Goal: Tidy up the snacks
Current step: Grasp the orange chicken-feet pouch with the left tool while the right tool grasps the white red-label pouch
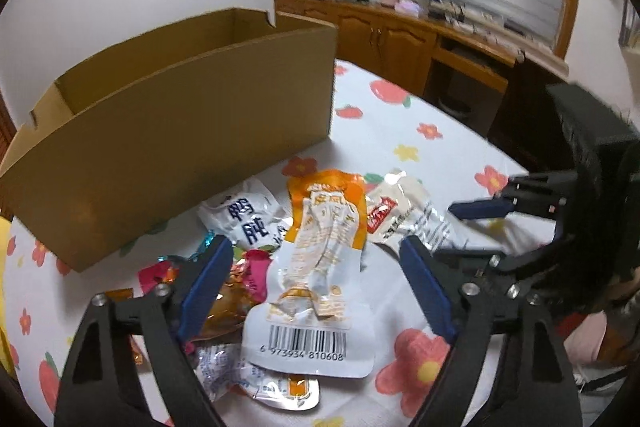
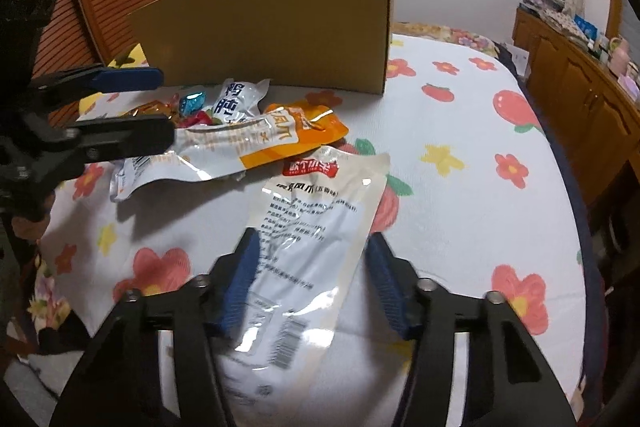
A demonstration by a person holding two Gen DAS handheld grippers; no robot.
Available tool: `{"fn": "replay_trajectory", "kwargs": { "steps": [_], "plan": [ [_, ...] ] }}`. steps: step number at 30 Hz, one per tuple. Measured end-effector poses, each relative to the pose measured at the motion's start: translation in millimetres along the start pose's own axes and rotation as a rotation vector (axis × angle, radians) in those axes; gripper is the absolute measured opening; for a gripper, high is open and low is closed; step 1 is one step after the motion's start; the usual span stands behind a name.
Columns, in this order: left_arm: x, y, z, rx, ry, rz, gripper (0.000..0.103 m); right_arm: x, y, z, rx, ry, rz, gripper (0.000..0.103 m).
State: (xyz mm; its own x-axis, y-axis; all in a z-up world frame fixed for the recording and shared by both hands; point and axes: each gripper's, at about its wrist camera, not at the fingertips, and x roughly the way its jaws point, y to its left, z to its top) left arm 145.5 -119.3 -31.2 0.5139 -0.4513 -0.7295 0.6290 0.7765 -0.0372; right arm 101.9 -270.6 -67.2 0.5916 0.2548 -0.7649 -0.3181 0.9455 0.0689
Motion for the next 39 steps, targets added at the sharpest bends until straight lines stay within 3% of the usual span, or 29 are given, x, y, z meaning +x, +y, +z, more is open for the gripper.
{"fn": "replay_trajectory", "kwargs": {
  "steps": [10, 12, 14, 21, 23, 30, 39],
  "plan": [
    [31.5, -12.1, 13.6, 0.070, 0.154, -0.030, 0.075, -6.3, -13.1, -6.7, 0.034, -0.017, 0.012, 0.047],
    [36.5, -15.8, 14.4, 0.097, 0.177, -0.017, 0.062, -6.3, -13.6, -6.5, 0.038, -0.021, 0.015, 0.048],
    [42.7, -18.3, 15.0, 0.118, 0.205, 0.002, 0.058, -6.1, -15.7, -6.0, 0.052, -0.024, 0.024, 0.048],
    [61.1, -15.3, 19.1, 0.139, 0.246, 0.048, 0.059, -6.6, -17.2, -6.3, 0.047, -0.026, 0.052, 0.050],
    [61.4, -13.1, 19.8, 0.132, 0.243, 0.039, 0.059, -6.3, -17.4, -5.4, 0.048, -0.028, 0.057, 0.051],
    [54.6, -9.3, 14.0, 0.113, 0.210, 0.021, 0.048, -2.6, -8.5, -3.1, 0.026, -0.023, 0.064, 0.071],
    [17.1, 9.9, 4.8, 0.005, 0.089, 0.009, 0.047, 6.6, 4.1, 1.5, -0.027, -0.006, 0.005, 0.078]
  ]
}}
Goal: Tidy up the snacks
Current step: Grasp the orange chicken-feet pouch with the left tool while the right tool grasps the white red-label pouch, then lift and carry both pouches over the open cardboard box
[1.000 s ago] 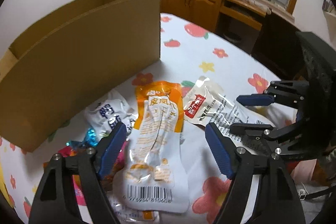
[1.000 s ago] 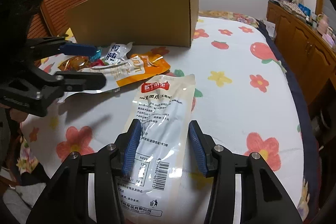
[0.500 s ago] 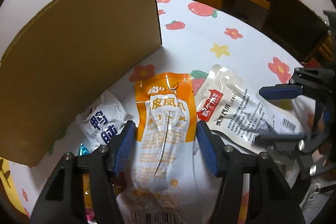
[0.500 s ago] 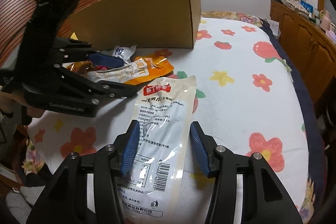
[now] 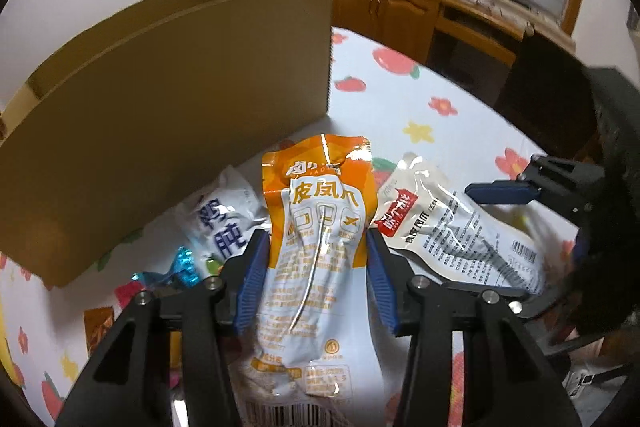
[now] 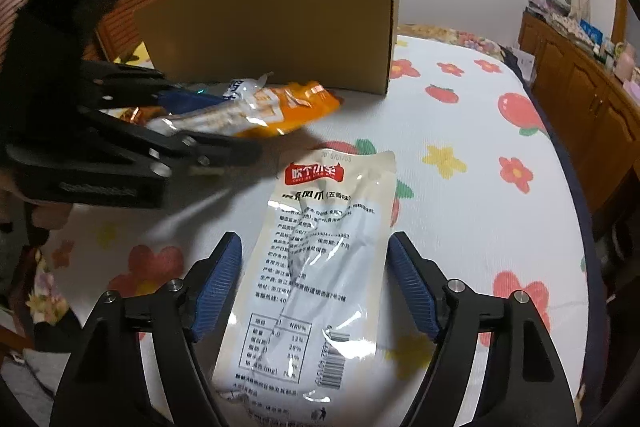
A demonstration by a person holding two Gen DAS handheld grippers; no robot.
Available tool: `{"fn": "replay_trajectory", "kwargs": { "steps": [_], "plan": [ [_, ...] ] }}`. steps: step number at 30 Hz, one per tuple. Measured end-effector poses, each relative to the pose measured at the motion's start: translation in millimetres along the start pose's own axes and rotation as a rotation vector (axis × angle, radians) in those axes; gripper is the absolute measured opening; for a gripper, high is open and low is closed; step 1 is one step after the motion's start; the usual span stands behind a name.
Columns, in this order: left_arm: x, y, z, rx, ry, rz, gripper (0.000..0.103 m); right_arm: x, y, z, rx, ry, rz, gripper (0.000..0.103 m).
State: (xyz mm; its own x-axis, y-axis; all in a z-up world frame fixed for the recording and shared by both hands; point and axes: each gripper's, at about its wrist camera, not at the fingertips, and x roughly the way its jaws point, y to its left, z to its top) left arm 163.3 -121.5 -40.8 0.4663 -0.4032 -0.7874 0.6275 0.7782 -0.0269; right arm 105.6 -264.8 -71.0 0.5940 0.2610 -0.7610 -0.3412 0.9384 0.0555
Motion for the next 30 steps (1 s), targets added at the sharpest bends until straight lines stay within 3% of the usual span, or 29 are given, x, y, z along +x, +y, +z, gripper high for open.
{"fn": "replay_trajectory", "kwargs": {
  "steps": [5, 13, 22, 30],
  "plan": [
    [-18.5, 10.5, -4.7, -0.065, -0.069, -0.009, 0.047, 3.4, 7.6, -0.6, -0.042, 0.008, -0.054, 0.078],
    [-38.6, 19.5, -13.9, -0.138, -0.172, -0.008, 0.047, 3.6, 7.0, 0.6, -0.027, 0.022, -0.062, 0.079],
    [-54.2, 26.4, -31.1, -0.191, -0.226, -0.009, 0.047, 7.1, 6.7, 2.9, -0.023, 0.028, -0.069, 0.078],
    [-64.7, 31.4, -38.2, -0.223, -0.247, 0.005, 0.048, 2.5, 7.2, 2.2, -0.030, 0.043, -0.052, 0.058]
  ]
}}
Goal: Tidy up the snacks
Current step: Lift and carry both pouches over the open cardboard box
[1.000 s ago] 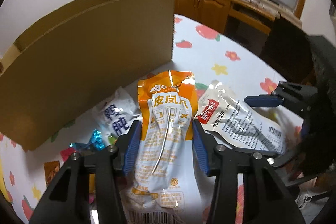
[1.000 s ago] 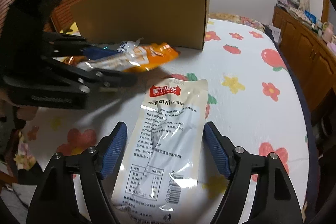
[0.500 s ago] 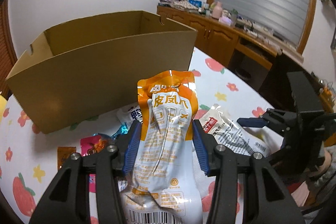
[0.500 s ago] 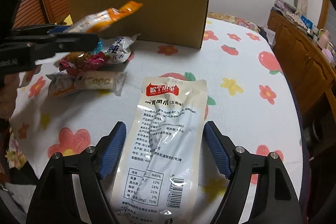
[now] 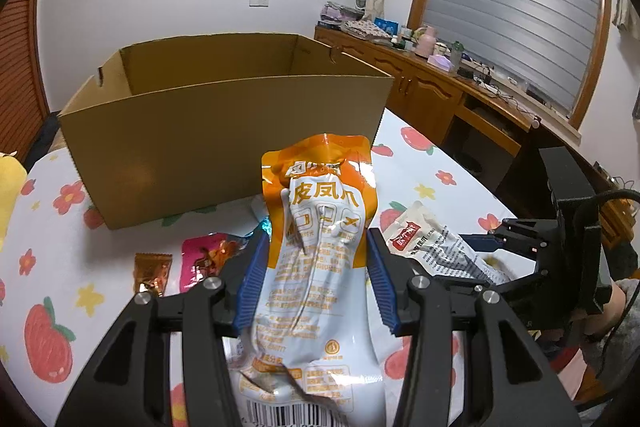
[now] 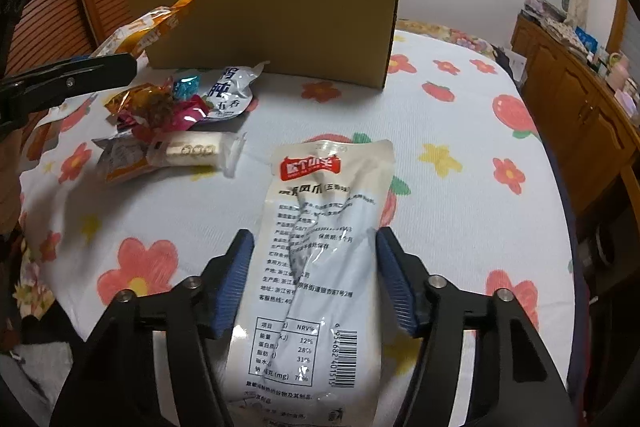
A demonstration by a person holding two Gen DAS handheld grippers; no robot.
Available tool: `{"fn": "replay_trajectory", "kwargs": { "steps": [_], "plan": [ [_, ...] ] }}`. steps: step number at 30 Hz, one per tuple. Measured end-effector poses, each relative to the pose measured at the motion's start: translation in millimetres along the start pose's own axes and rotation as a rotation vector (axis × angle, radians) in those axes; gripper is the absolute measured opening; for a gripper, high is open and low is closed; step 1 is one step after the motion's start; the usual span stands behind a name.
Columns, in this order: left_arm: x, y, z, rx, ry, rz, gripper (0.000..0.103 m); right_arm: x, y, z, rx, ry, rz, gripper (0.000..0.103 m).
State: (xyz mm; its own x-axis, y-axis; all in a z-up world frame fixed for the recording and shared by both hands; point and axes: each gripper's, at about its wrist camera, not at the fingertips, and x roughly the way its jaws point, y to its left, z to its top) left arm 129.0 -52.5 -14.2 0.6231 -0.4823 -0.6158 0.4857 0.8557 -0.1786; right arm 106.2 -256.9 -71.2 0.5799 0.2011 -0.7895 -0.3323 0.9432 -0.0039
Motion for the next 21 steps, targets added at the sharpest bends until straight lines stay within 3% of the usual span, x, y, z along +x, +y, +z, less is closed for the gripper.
{"fn": "replay_trajectory", "kwargs": {
  "steps": [7, 21],
  "plan": [
    [-6.7, 7.2, 0.1, -0.016, -0.026, 0.003, 0.048, -3.3, -0.8, -1.7, 0.016, -0.009, 0.027, 0.054],
    [-23.0, 9.3, 6.9, -0.017, -0.079, 0.040, 0.048, -42.6, -4.4, 13.4, 0.033, -0.116, 0.020, 0.055]
  ]
}}
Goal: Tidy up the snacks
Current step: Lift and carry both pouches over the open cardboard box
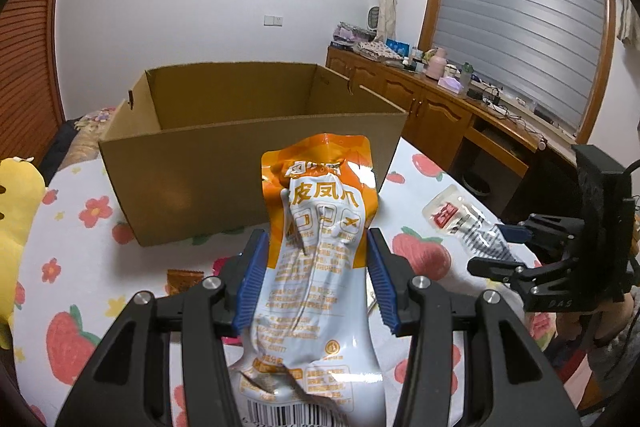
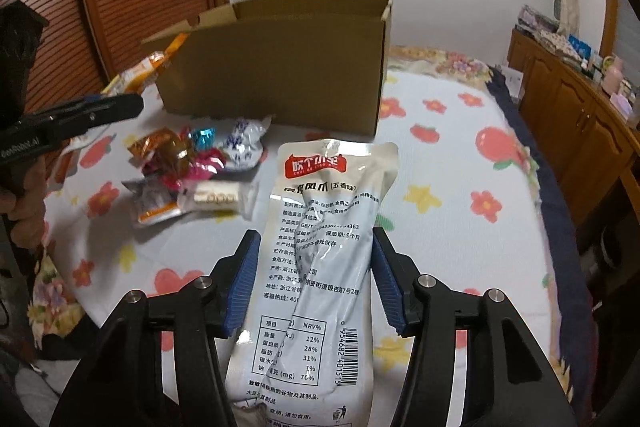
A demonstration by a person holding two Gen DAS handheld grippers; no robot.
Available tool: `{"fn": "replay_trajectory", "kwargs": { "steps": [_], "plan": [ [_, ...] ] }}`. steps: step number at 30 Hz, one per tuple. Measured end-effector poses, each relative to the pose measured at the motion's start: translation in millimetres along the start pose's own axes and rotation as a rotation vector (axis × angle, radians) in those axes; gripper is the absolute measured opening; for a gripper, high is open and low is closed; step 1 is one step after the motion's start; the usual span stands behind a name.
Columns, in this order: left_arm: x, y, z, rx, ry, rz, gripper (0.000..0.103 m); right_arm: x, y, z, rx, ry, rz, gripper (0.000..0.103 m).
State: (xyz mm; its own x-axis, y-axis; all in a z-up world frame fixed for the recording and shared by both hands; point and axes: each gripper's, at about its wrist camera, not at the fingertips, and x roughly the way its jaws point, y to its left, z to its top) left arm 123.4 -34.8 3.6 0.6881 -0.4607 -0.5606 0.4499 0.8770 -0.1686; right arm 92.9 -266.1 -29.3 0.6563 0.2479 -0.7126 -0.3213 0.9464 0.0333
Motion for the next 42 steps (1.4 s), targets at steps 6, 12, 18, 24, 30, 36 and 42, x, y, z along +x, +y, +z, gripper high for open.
{"fn": "replay_trajectory", "kwargs": {
  "steps": [6, 12, 18, 24, 30, 36, 42],
  "plan": [
    [-8.8, 0.8, 9.6, 0.007, -0.029, 0.010, 0.048, -17.6, 5.2, 16.4, -0.023, -0.053, 0.000, 0.056],
    [-14.1, 0.3, 24.4, 0.032, -0.050, 0.027, 0.048, -28.3, 12.6, 30.4, -0.054, -0.090, -0.001, 0.056],
    [-15.9, 5.0, 38.8, 0.053, -0.066, 0.044, 0.048, -31.2, 15.1, 51.9, -0.078, -0.134, 0.011, 0.056],
    [-10.5, 16.6, 57.7, 0.058, -0.071, 0.055, 0.048, -29.2, 16.8, 83.1, -0.097, -0.181, 0.020, 0.057],
    [-1.4, 29.1, 79.3, 0.069, -0.083, 0.071, 0.048, -21.9, 19.7, 117.5, -0.129, -0.222, 0.028, 0.057],
    [7.7, 42.9, 102.5, 0.068, -0.098, 0.079, 0.049, -8.9, 22.7, 149.5, -0.160, -0.254, 0.041, 0.057],
    [17.6, 59.5, 128.6, 0.075, -0.113, 0.097, 0.049, 5.5, 23.0, 181.1, -0.185, -0.290, 0.050, 0.057]
  ]
}}
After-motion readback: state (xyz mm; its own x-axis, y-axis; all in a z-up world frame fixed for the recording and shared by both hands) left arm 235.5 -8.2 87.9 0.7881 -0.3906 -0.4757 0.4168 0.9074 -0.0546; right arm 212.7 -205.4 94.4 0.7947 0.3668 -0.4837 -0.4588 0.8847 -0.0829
